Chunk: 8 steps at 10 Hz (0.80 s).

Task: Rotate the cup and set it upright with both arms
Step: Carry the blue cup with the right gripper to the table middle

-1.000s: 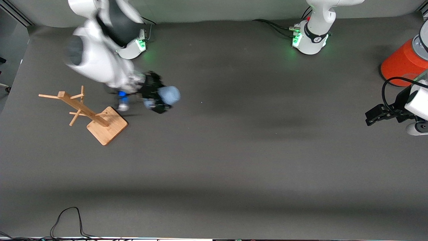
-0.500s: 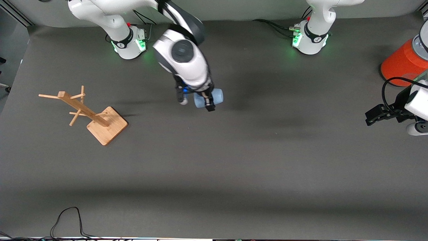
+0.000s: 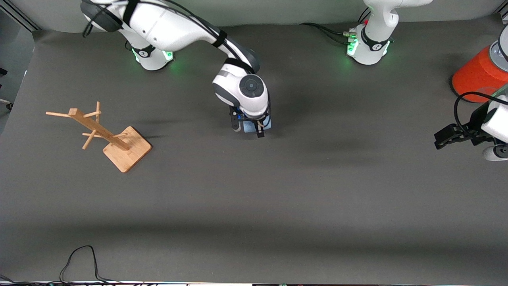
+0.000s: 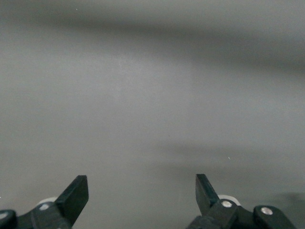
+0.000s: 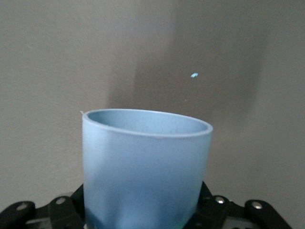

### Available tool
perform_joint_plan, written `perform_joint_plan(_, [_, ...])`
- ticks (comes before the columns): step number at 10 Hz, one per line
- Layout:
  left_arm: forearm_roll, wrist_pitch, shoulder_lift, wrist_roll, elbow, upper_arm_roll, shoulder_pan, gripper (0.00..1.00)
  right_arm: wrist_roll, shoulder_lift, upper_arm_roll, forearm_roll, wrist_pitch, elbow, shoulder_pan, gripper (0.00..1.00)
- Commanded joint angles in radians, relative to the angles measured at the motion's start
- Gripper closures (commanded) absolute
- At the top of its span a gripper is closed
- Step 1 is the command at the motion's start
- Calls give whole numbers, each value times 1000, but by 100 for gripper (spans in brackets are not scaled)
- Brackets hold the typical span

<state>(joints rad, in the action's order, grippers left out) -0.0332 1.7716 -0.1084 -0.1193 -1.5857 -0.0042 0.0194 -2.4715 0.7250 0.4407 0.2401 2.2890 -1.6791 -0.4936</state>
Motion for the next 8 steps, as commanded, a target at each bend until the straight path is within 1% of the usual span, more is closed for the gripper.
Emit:
perform_joint_plan(1, [12, -23, -7, 7, 23, 1, -4, 0, -53, 37, -5, 65, 24, 33, -28, 60])
perform_joint_plan(2, [13, -20, -7, 7, 23, 1, -4, 0, -97, 39, -5, 111, 24, 24, -39, 5])
perform_joint_plan(3, [15, -17, -7, 7, 24, 1, -4, 0, -166, 42, -4, 193, 23, 24, -49, 0])
perform_joint_plan(5, [13, -17, -8, 4, 24, 1, -3, 0, -155, 21, -1, 203, 7, 28, -31, 0])
perform_joint_plan(6, [13, -17, -14, 4, 26, 1, 0, 0, -59, -14, 7, 193, -76, 36, -16, 0])
perform_joint_plan(7, [15, -11, -23, 3, 26, 0, 8, 0, 53, -77, 10, 129, -141, 36, 4, 0])
perform_joint_plan(8, [16, -8, -30, 3, 26, -2, 13, 0, 162, -161, -2, 3, -181, 32, 24, 0])
